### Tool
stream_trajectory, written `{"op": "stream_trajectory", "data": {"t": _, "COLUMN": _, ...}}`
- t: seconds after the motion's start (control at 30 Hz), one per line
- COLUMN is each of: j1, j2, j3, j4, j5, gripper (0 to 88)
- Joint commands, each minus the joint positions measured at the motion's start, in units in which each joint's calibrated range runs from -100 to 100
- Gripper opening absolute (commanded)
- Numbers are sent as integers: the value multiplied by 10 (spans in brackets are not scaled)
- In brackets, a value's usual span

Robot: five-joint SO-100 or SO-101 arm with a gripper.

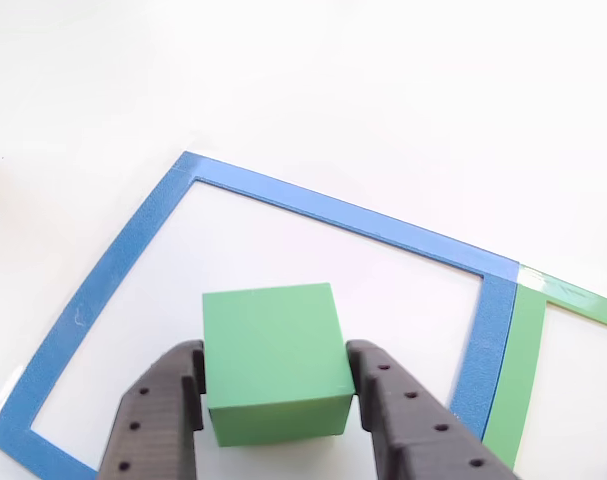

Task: Tower of hanoi

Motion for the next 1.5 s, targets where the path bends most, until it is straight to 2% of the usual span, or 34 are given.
{"op": "stream_trajectory", "data": {"t": 0.0, "j1": 10, "j2": 0, "j3": 8, "j4": -25, "j5": 4, "gripper": 89}}
{"op": "stream_trajectory", "data": {"t": 0.27, "j1": 12, "j2": 1, "j3": 9, "j4": -34, "j5": 4, "gripper": 281}}
{"op": "stream_trajectory", "data": {"t": 0.47, "j1": 13, "j2": -44, "j3": 9, "j4": -26, "j5": 4, "gripper": 266}}
{"op": "stream_trajectory", "data": {"t": 0.6, "j1": 23, "j2": -139, "j3": 9, "j4": 50, "j5": 4, "gripper": 235}}
{"op": "stream_trajectory", "data": {"t": 0.73, "j1": 51, "j2": -281, "j3": -8, "j4": 225, "j5": 4, "gripper": 160}}
{"op": "stream_trajectory", "data": {"t": 0.83, "j1": 80, "j2": -393, "j3": -23, "j4": 398, "j5": 4, "gripper": 74}}
{"op": "stream_trajectory", "data": {"t": 0.93, "j1": 117, "j2": -495, "j3": -57, "j4": 601, "j5": 4, "gripper": 27}}
{"op": "stream_trajectory", "data": {"t": 1.03, "j1": 143, "j2": -581, "j3": -123, "j4": 812, "j5": 4, "gripper": 6}}
{"op": "stream_trajectory", "data": {"t": 1.2, "j1": 157, "j2": -644, "j3": -331, "j4": 1136, "j5": 4, "gripper": 6}}
{"op": "stream_trajectory", "data": {"t": 1.33, "j1": 176, "j2": -652, "j3": -489, "j4": 1295, "j5": 4, "gripper": 6}}
{"op": "stream_trajectory", "data": {"t": 1.47, "j1": 231, "j2": -663, "j3": -580, "j4": 1380, "j5": 4, "gripper": 6}}
